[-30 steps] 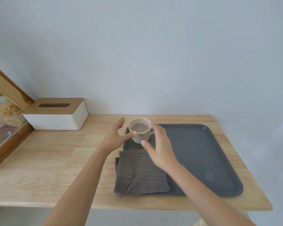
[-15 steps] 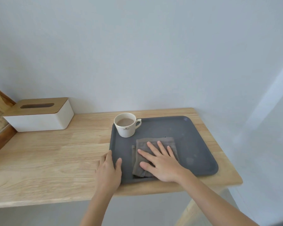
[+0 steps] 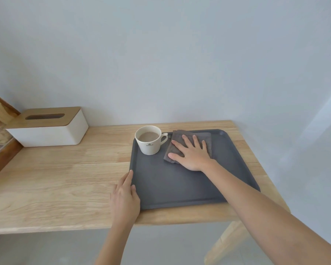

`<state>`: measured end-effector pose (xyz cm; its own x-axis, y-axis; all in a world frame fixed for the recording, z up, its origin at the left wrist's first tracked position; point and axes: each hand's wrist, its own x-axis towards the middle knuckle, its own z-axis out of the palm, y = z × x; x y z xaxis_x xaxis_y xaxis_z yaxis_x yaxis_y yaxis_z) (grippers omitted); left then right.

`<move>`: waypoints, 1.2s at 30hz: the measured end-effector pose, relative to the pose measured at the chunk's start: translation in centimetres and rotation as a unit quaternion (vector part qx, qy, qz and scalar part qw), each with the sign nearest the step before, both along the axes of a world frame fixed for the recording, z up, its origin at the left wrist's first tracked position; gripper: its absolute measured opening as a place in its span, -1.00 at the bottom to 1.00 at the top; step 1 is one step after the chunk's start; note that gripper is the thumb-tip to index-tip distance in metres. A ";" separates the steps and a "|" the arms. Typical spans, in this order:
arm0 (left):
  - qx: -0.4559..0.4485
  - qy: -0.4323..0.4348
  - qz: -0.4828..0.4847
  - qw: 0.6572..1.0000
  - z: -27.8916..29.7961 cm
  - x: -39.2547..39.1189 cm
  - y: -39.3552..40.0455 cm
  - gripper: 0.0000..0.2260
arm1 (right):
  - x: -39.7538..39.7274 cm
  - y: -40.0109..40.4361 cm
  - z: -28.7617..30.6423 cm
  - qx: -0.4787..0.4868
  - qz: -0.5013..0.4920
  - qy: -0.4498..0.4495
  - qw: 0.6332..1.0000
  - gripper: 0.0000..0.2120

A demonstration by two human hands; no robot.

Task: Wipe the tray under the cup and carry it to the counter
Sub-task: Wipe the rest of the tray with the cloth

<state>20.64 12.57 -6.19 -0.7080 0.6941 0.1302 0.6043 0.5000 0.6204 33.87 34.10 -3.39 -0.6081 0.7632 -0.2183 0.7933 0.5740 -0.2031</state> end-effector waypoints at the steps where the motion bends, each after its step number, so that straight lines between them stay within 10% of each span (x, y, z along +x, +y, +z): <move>1: -0.001 0.002 0.004 1.000 -0.1 0.1 0.0 -0.55 | 0.3 -0.8 -0.1 0.000 0.022 0.004 1.000 -0.33; 13: -0.003 0.016 0.044 0.999 -0.2 0.5 0.5 -0.54 | 5.0 2.4 0.8 -0.012 -0.079 -0.020 0.997 -0.23; 19: -0.011 0.025 0.057 0.998 -0.3 0.7 0.8 -0.54 | 3.9 -5.7 0.0 -0.010 0.039 0.002 0.999 -0.06; 25: -0.004 0.004 0.083 0.997 -0.5 0.9 1.1 -0.55 | 8.0 -8.0 -0.2 -0.022 0.031 0.007 0.999 -0.42; 31: -0.010 0.007 0.069 0.998 -0.3 0.8 1.2 -0.55 | 9.4 -3.5 -0.3 -0.011 -0.104 -0.006 0.994 -0.44; 36: -0.017 0.004 0.068 0.998 -0.2 0.9 1.2 -0.54 | 5.6 -7.5 -0.7 0.003 -0.027 0.012 1.000 -0.47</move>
